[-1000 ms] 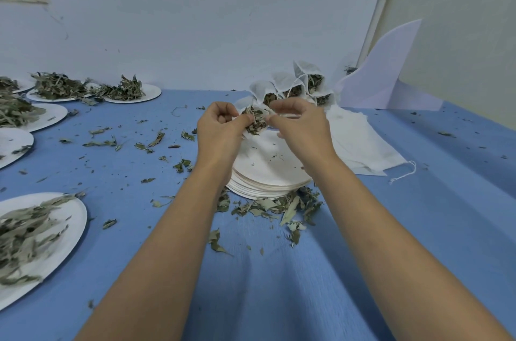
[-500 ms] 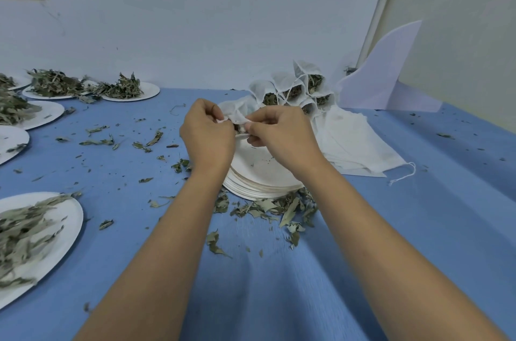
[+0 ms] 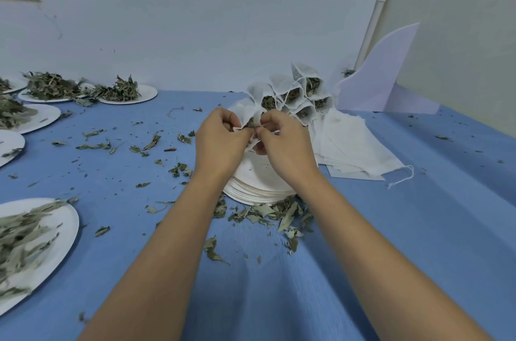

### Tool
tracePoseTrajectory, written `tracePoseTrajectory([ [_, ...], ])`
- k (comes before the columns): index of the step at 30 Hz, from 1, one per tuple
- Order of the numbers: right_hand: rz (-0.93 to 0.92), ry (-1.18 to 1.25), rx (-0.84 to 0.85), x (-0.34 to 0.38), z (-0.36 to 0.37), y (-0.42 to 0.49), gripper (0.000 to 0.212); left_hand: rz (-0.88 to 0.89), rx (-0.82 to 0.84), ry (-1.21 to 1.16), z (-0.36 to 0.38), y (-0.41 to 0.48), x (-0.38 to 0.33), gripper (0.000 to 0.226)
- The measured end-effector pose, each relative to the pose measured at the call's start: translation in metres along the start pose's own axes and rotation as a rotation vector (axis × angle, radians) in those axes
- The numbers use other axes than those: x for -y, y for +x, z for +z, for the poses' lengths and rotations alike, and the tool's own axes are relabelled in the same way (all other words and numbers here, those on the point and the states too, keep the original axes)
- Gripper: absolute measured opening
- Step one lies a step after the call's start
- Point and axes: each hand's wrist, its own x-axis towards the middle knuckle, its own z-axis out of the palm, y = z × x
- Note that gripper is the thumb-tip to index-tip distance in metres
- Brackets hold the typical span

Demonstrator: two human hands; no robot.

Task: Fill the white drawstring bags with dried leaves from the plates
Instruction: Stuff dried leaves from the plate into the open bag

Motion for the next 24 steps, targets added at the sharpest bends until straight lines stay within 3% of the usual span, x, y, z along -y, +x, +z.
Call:
tracePoseTrajectory([
  [6, -0.063, 0.011, -0.051, 0.000, 0.006, -0.003, 0.020, 0.065, -0.111, 0.060, 0.001, -0.002, -0.006, 0.030],
  [11, -0.053, 0.173, 0.019, 0.006, 0.003, -0.004, 0.019, 0.052, -0.160, 0.089, 0.002, 0.003, -0.016, 0.033],
  [15, -0.021, 0.321, 0.027, 0.007, -0.006, 0.009, 0.019, 0.143, -0.188, 0.056, 0.014, 0.020, -0.038, 0.037],
  [24, 0.056, 0.187, -0.251, -0.001, -0.026, 0.107, 0.010, 0.141, -0.064, -0.047, 0.060, 0.098, -0.049, 0.031],
])
